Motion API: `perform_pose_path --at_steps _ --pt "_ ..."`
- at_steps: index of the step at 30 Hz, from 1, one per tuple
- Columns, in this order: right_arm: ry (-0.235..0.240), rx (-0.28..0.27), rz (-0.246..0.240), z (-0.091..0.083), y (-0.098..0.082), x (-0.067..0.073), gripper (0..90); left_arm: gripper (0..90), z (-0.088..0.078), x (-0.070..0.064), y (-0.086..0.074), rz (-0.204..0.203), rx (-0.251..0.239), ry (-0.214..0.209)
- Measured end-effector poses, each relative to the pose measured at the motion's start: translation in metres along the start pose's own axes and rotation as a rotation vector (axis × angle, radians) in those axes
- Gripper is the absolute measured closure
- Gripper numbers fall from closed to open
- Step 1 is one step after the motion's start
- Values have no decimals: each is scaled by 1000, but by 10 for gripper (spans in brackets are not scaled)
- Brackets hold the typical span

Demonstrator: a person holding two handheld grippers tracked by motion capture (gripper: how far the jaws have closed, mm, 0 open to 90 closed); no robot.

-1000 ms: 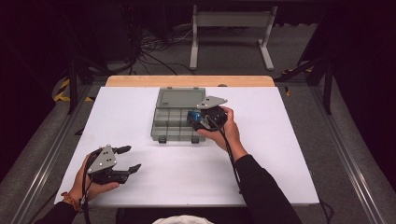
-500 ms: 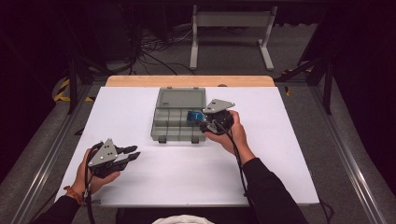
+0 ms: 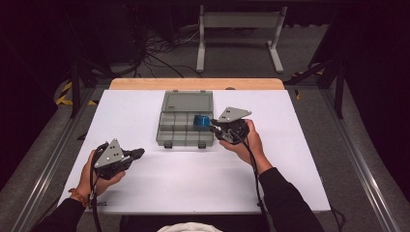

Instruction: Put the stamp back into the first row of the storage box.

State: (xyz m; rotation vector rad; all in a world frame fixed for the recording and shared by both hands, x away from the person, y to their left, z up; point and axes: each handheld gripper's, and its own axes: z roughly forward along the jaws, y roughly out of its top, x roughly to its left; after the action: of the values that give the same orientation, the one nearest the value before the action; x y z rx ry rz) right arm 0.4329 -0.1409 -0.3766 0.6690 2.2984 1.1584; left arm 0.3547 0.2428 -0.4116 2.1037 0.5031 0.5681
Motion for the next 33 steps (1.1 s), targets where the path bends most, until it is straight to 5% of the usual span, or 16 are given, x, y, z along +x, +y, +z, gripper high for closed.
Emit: perform_pose_path --at_steps 12,33 --pt "8 5 -26 -12 -10 -2 871 896 9 16 6 -16 11 5" --pt "-32 53 7 -23 -29 -21 900 898 30 44 17 -36 38 20"
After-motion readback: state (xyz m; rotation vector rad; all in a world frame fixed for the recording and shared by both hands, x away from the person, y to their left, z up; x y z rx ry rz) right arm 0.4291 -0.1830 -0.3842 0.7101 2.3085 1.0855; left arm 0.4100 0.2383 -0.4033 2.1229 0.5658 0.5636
